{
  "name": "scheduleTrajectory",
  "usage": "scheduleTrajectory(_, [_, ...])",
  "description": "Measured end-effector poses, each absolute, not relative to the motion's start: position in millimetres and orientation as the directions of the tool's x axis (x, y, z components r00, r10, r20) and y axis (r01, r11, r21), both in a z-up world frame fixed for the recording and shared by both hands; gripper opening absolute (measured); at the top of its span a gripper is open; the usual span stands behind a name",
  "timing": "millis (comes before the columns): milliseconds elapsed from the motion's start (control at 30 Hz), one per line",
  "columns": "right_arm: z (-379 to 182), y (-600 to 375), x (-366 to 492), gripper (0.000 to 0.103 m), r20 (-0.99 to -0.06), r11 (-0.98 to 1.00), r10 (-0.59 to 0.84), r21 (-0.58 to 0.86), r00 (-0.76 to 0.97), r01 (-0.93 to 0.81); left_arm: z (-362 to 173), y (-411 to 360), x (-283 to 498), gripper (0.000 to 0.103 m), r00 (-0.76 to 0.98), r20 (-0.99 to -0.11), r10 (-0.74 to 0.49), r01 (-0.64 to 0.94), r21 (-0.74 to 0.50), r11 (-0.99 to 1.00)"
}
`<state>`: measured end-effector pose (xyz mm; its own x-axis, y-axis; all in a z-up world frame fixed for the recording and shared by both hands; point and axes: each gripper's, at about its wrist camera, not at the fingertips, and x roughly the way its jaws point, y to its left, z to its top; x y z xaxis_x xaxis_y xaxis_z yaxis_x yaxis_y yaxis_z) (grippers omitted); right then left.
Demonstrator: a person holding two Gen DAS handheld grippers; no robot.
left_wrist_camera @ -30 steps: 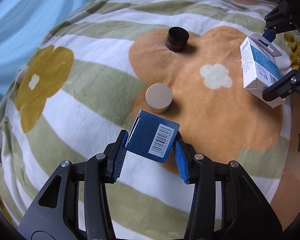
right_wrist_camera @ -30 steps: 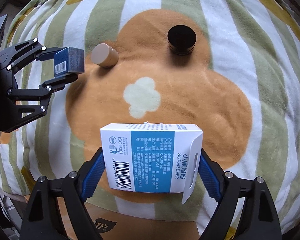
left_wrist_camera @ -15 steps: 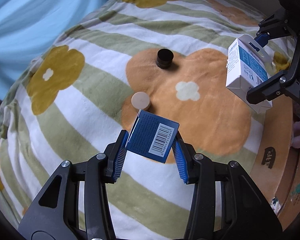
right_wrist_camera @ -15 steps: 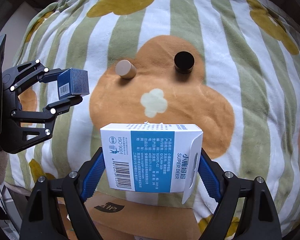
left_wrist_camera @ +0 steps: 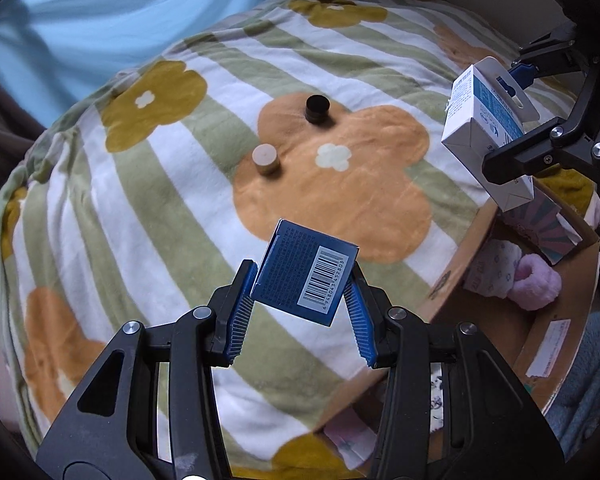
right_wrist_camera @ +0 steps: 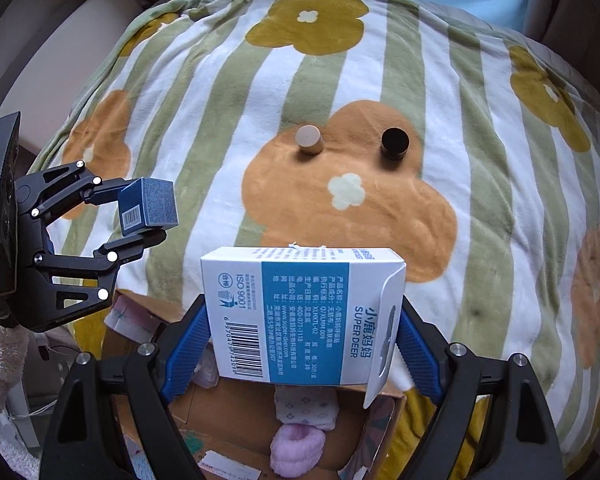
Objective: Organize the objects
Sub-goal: 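Carry the SUPER DEER box and blue box over the cardboard box with both tools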
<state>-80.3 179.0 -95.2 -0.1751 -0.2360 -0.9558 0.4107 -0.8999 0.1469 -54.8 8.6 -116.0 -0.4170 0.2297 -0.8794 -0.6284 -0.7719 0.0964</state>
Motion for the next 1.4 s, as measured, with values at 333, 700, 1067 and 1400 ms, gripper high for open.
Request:
scheduleTrajectory(333, [-87, 178, -22, 0.084, -0.956, -0.867, -0.262, 0.174, -0.13, 0.467, -105, 8, 19, 0.041, -0.411, -0.888, 0.207, -0.516, 0.039, -0.856])
scheduleTrajectory(700, [-118, 191, 23, 0.084, -0.959, -0.86, -0.27, 0.202, -0.082, 0.469, -130, 29, 66, 0.041, -0.379, -0.904, 0.2, -0.421, -0.024, -0.907])
scheduleTrajectory(1067, [-152, 204, 44, 0.084, -0.968, -0.873, -0.249, 0.214, -0.024, 0.439, -161, 40, 81, 0.04, -0.323, -0.928, 0.187, -0.4, -0.045, -0.915])
scheduleTrajectory(1400, [-155, 200, 38, 0.084, -0.97, -0.876, -0.242, 0.205, -0.032, 0.436, -169, 46, 82, 0.04, -0.297, -0.939, 0.172, -0.409, -0.038, -0.912])
